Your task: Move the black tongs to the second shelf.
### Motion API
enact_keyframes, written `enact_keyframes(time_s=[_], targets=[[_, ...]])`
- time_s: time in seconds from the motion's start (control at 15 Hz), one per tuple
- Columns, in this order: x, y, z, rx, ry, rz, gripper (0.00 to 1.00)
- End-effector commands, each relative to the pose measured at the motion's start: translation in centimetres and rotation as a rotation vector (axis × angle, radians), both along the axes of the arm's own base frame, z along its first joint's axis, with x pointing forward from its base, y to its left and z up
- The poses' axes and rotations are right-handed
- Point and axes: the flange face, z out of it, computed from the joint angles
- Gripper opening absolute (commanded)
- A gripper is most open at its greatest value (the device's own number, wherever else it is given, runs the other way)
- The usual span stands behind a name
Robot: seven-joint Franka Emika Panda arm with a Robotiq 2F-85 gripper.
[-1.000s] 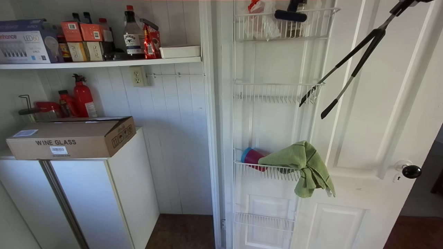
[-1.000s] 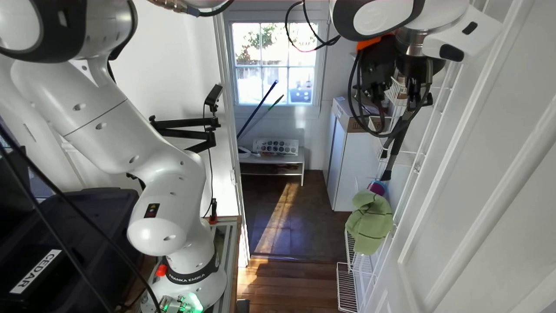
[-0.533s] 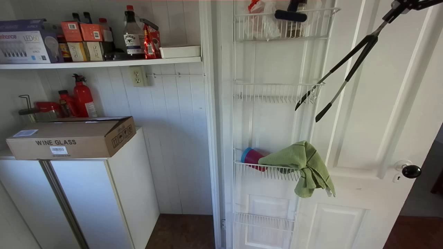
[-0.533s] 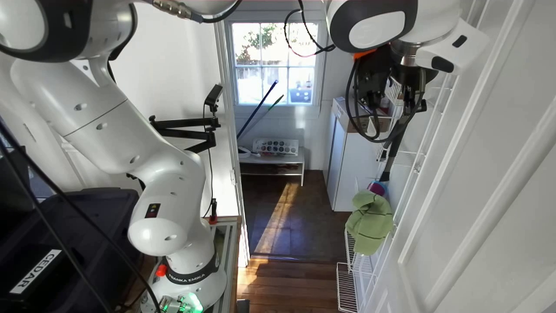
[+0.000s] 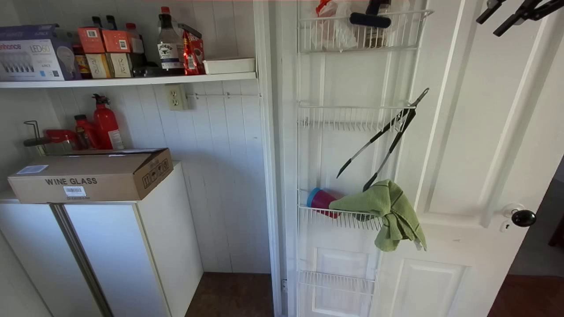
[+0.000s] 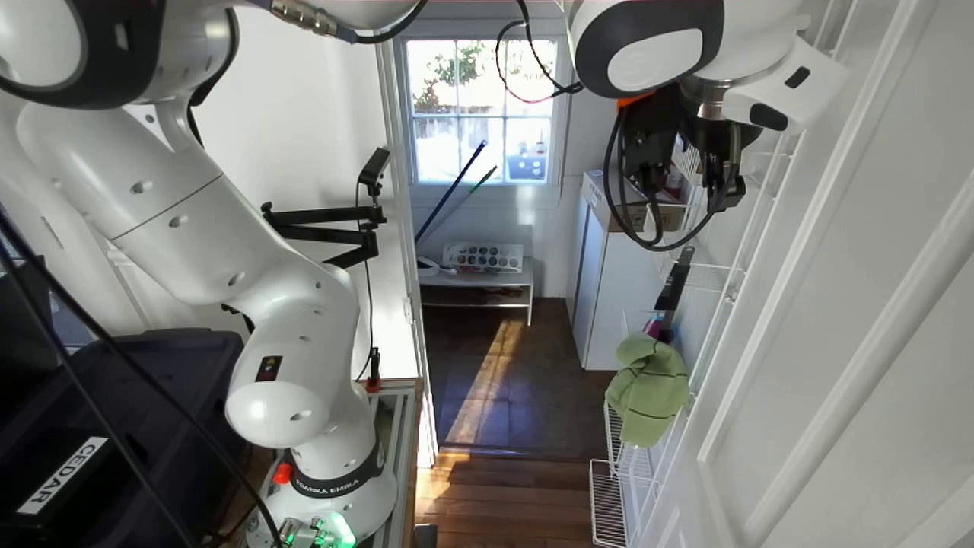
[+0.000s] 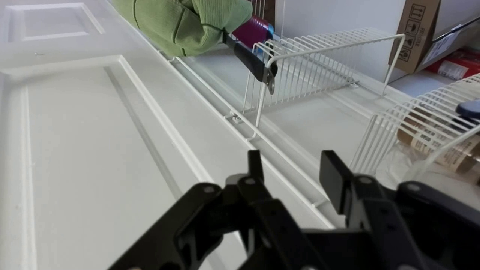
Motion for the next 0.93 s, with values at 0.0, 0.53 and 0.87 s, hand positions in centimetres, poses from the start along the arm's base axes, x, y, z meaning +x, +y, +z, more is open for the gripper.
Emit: enact_keyframes(time_s=[0.0,0.53,0.87], targets=[[-0.3,-0.1,0.7,0.029,-0.020,-0.016,0.77],[-1.6,-3.5,2.9,0.054,0.130,-0.033,1.00],[-1.7,-4.1,2.8,0.073,0.184,-0.027,1.00]])
